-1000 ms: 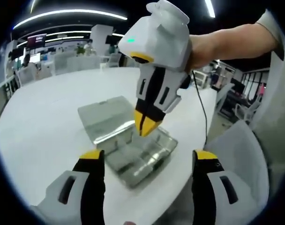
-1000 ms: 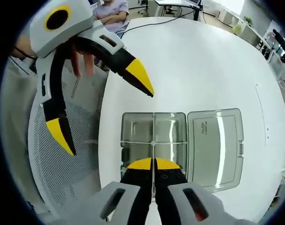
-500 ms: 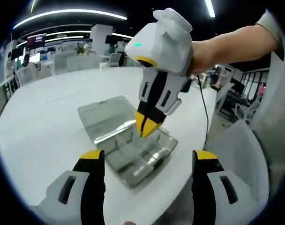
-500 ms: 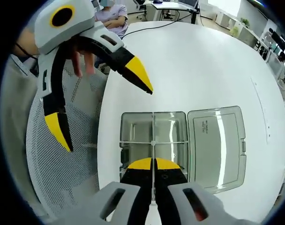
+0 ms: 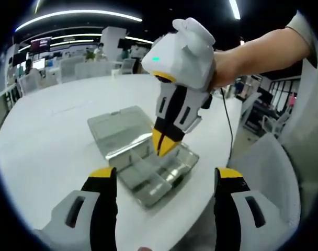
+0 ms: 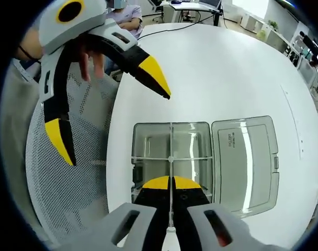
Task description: Insert the divider into the dual guide fixture by aligning both edges with the guide slots and pushing it downward to the bottom, including one-sided entry, uneven engagement, binding, and posture correction.
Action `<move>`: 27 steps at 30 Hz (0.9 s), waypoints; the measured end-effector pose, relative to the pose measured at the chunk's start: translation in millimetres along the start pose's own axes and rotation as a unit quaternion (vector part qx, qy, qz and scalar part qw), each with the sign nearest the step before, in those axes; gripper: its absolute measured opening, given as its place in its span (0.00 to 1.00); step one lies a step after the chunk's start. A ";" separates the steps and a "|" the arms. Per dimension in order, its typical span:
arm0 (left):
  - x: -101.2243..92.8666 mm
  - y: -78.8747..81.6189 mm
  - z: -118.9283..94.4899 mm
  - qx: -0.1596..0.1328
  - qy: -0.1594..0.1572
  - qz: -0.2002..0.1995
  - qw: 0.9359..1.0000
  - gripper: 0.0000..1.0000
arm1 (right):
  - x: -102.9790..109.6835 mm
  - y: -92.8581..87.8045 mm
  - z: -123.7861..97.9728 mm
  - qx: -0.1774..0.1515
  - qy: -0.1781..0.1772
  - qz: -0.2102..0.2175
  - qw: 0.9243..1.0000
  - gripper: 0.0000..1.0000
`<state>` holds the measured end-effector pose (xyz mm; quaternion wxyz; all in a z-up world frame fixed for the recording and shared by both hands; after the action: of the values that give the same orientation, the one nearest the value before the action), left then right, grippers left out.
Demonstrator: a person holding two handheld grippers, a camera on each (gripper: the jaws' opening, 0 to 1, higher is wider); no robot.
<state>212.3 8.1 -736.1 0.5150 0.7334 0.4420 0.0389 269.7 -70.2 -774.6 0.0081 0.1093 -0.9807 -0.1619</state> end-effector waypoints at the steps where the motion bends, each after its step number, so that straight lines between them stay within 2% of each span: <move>1: 0.2 -0.1 0.1 0.000 0.000 0.000 1.000 0.73 | -0.3 -0.4 0.8 0.000 0.000 0.000 1.000 0.00; 27: 0.3 -0.9 -1.9 0.003 0.002 -0.001 1.000 0.73 | 1.6 -4.6 18.6 0.017 -0.002 -0.010 1.000 0.00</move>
<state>211.0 9.7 -736.1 0.5116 0.7347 0.4439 0.0385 268.1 -68.9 -793.7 0.0029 0.1190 -0.9823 -0.1449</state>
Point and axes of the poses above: the point that each gripper's makers call its tool centre point, and the gripper's own axes: z roughly forward along the fingers, x roughly to its left, y roughly out of its top, the point moved 4 cm from there along -z, roughly backward along the fingers, and after that the axes turned 13 degrees about -z, right-handed, at the moved point
